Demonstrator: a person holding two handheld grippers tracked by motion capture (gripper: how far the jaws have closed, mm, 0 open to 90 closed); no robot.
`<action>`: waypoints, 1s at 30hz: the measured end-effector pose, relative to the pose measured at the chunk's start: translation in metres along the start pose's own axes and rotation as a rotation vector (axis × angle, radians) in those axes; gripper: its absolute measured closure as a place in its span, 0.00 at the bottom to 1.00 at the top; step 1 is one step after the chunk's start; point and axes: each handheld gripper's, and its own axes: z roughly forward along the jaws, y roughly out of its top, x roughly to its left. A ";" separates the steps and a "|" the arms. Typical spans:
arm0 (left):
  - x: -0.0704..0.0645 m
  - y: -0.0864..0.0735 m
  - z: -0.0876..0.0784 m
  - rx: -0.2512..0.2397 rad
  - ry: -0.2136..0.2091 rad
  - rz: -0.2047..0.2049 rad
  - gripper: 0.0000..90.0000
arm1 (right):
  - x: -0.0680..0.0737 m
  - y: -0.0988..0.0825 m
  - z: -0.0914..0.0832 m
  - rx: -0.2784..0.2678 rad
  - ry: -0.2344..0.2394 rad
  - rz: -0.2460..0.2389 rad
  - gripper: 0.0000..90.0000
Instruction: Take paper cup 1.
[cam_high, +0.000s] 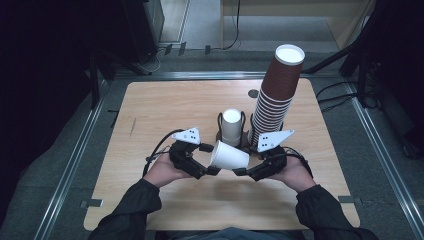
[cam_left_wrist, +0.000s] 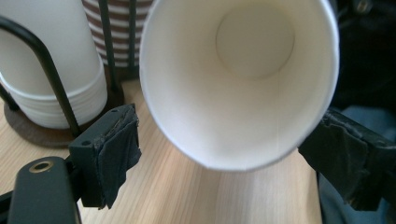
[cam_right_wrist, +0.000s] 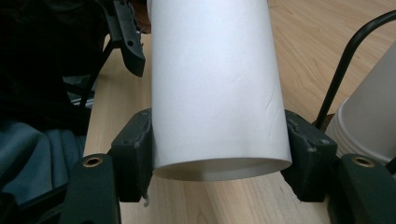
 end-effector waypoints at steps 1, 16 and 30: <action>0.000 0.000 0.000 -0.010 -0.003 -0.002 0.14 | 0.000 0.000 0.000 -0.004 0.002 0.004 0.39; -0.001 0.003 -0.005 -0.096 -0.052 -0.016 0.26 | 0.001 -0.001 0.008 -0.049 0.050 0.029 0.40; 0.002 0.002 -0.007 -0.079 -0.098 -0.010 0.36 | 0.002 -0.002 0.011 0.002 0.051 0.024 0.38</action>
